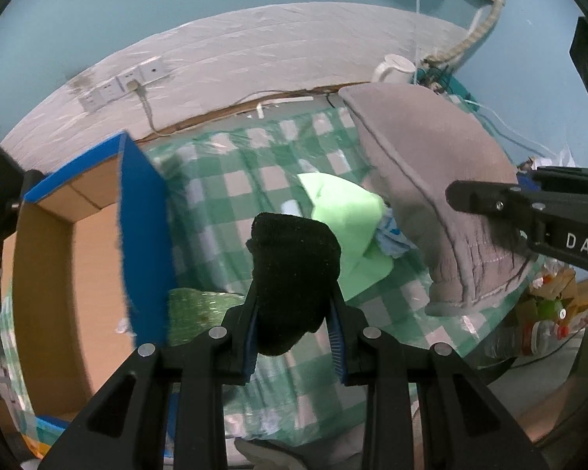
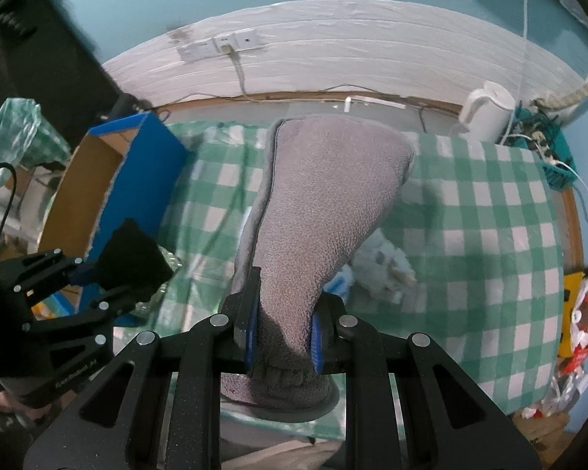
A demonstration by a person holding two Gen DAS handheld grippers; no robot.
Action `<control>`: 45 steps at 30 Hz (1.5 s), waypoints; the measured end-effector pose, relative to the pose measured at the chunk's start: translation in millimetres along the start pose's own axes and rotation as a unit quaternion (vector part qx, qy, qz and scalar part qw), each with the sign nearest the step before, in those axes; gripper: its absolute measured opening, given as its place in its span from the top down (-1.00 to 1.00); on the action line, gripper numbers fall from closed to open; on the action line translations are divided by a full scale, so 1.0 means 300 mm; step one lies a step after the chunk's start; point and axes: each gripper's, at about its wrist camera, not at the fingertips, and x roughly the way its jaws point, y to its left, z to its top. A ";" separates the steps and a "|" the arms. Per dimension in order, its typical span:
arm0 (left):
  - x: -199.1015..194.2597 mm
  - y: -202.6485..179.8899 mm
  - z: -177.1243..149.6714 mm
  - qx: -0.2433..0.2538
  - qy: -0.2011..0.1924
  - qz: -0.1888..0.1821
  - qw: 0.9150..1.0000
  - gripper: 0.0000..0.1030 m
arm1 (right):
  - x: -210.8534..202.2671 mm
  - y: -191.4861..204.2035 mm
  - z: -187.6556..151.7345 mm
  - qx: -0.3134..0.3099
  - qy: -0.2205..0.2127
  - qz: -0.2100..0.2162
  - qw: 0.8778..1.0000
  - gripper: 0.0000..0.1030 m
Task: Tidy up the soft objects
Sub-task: 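Carry the grey towel and black sock into the box and release them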
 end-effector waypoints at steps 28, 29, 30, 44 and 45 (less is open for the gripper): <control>-0.168 0.436 -0.140 -0.099 -0.039 0.039 0.994 0.41 | 0.073 0.562 0.160 -0.114 0.013 0.049 0.992 0.64; -0.169 0.452 -0.147 -0.103 -0.039 0.040 0.993 0.41 | 0.080 0.582 0.165 -0.117 0.014 0.051 0.992 0.64; -0.169 0.475 -0.157 -0.110 -0.038 0.040 0.992 0.41 | 0.088 0.600 0.172 -0.119 0.016 0.053 0.991 0.64; -0.131 0.669 -0.247 -0.155 -0.023 0.057 0.986 0.39 | 0.219 0.803 0.203 -0.146 0.052 0.074 0.985 0.64; -0.126 0.682 -0.253 -0.158 -0.021 0.057 0.986 0.38 | 0.232 0.816 0.204 -0.147 0.055 0.075 0.985 0.64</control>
